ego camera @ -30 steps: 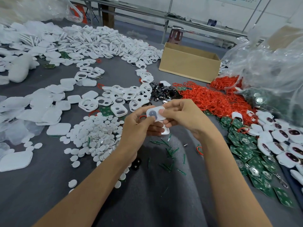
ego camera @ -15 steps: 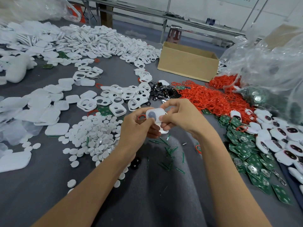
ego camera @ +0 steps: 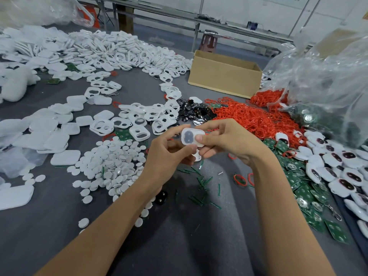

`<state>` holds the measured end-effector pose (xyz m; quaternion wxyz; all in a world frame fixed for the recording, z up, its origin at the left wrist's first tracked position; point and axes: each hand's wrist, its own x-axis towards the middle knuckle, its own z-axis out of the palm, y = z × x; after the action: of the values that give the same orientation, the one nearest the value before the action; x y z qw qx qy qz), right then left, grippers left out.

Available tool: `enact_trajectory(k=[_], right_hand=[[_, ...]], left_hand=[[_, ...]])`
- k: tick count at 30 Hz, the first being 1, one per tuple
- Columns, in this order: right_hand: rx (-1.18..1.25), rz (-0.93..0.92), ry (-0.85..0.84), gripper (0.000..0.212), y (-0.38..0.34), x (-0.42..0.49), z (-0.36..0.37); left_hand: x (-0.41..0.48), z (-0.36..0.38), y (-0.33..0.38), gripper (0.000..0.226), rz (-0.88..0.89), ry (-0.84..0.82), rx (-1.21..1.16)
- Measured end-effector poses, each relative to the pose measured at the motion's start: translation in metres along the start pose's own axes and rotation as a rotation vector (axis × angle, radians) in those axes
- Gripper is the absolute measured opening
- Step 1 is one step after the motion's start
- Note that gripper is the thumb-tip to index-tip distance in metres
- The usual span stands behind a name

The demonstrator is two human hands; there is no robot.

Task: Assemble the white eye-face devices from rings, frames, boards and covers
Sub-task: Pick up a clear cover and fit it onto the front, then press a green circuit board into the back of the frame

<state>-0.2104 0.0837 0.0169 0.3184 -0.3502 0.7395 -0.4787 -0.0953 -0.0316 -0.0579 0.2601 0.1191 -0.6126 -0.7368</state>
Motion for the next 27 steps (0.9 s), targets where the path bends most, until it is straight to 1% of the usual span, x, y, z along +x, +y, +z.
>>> enact_trajectory(k=[3, 5, 7, 10, 11, 12, 14, 15, 16, 18, 19, 22, 24, 27], right_hand=[[-0.003, 0.014, 0.041, 0.033, 0.0, -0.002, -0.005], [-0.05, 0.033, 0.121, 0.036, -0.001, -0.006, -0.014], [-0.199, 0.034, 0.262, 0.03, 0.0, -0.011, -0.03], [-0.509, 0.075, 0.496, 0.015, 0.007, -0.02, -0.064], [-0.641, 0.146, 0.523, 0.011, 0.012, -0.024, -0.075], [-0.782, 0.266, 0.503, 0.01, 0.018, -0.03, -0.085], [-0.987, 0.544, 0.37, 0.02, 0.033, -0.043, -0.099], [-1.027, 0.644, 0.311, 0.028, 0.041, -0.049, -0.102], [-1.03, 0.7, 0.285, 0.036, 0.048, -0.053, -0.103], [-0.992, 0.71, 0.34, 0.042, 0.057, -0.056, -0.103], [-0.971, 0.689, 0.388, 0.039, 0.061, -0.055, -0.103], [-0.912, 0.61, 0.521, 0.013, 0.067, -0.049, -0.104], [-0.903, 0.6, 0.543, 0.011, 0.07, -0.046, -0.104], [-0.913, 0.565, 0.543, 0.015, 0.071, -0.042, -0.103]], left_hand=[[0.0, 0.0, 0.0, 0.034, 0.005, 0.018, -0.028], [0.0, 0.0, 0.001, 0.029, -0.001, 0.028, -0.068], [-0.001, 0.002, 0.002, 0.029, -0.012, 0.029, -0.106], [-0.002, 0.005, 0.005, 0.039, -0.022, 0.012, -0.127], [-0.003, 0.006, 0.006, 0.041, -0.022, -0.006, -0.124], [-0.003, 0.007, 0.006, 0.042, -0.025, -0.031, -0.121], [-0.005, 0.01, 0.005, 0.04, -0.036, -0.091, -0.123], [-0.007, 0.012, 0.004, 0.039, -0.039, -0.121, -0.118], [-0.008, 0.014, 0.004, 0.039, -0.042, -0.149, -0.106], [-0.01, 0.019, 0.002, 0.043, -0.045, -0.186, -0.076], [-0.011, 0.02, 0.001, 0.044, -0.046, -0.194, -0.062], [-0.011, 0.019, 0.001, 0.043, -0.048, -0.193, -0.053], [-0.01, 0.018, 0.001, 0.04, -0.047, -0.178, -0.062], [-0.009, 0.017, 0.001, 0.036, -0.051, -0.162, -0.061]])
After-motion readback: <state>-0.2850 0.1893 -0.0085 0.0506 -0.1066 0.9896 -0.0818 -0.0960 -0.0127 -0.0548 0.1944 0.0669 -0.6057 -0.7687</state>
